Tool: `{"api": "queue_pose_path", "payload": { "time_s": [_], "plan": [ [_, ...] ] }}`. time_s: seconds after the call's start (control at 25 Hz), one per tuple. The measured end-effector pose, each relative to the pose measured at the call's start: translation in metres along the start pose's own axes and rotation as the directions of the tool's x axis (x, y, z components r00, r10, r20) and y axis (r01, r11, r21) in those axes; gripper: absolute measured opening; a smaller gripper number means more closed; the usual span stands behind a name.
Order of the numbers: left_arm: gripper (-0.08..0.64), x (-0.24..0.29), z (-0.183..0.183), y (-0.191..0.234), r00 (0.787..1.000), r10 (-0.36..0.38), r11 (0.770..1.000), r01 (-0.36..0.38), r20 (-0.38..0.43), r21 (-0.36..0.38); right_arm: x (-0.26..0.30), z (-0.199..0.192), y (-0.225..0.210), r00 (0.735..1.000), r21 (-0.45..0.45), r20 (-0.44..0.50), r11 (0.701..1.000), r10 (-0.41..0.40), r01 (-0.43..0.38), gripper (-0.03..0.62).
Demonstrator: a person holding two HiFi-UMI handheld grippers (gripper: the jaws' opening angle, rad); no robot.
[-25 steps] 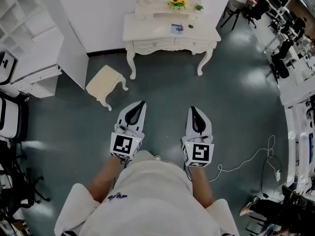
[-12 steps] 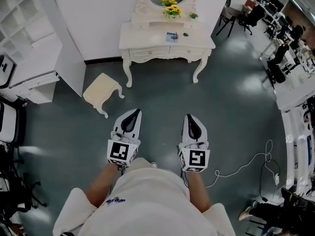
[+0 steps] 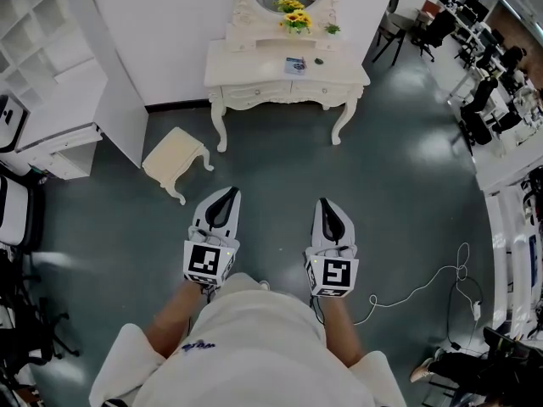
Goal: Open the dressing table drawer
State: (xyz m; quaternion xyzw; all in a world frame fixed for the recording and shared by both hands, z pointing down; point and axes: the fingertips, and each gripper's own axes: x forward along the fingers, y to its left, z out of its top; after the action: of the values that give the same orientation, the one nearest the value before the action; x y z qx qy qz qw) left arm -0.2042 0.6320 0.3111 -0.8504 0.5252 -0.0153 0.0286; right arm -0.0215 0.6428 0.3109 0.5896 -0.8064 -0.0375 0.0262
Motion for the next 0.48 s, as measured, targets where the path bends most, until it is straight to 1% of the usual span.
{"api": "queue_pose_path", "payload": {
  "time_s": [0.16,0.28,0.48],
  "plan": [
    [0.011,-0.0002,0.0002,-0.0007,1.000,-0.001,1.000,0.001,-0.001,0.000,0.0000,-0.0010,0.0015,1.000,-0.003,-0.004,1.000,0.008,-0.008,0.025],
    [0.012,0.0001,-0.0030,-0.0012,1.000,-0.004,1.000,0.004,-0.008,0.000,-0.0006,-0.0014,0.0005,1.000,-0.003,-0.007,1.000,0.010,-0.010,0.049],
    [0.078,0.0014,-0.0033,-0.0023,1.000,-0.003,1.000,0.003,-0.018,0.010,-0.0049,-0.0046,-0.0032,1.000,-0.007,-0.017,1.000,0.006,-0.006,0.076]
  ]
}}
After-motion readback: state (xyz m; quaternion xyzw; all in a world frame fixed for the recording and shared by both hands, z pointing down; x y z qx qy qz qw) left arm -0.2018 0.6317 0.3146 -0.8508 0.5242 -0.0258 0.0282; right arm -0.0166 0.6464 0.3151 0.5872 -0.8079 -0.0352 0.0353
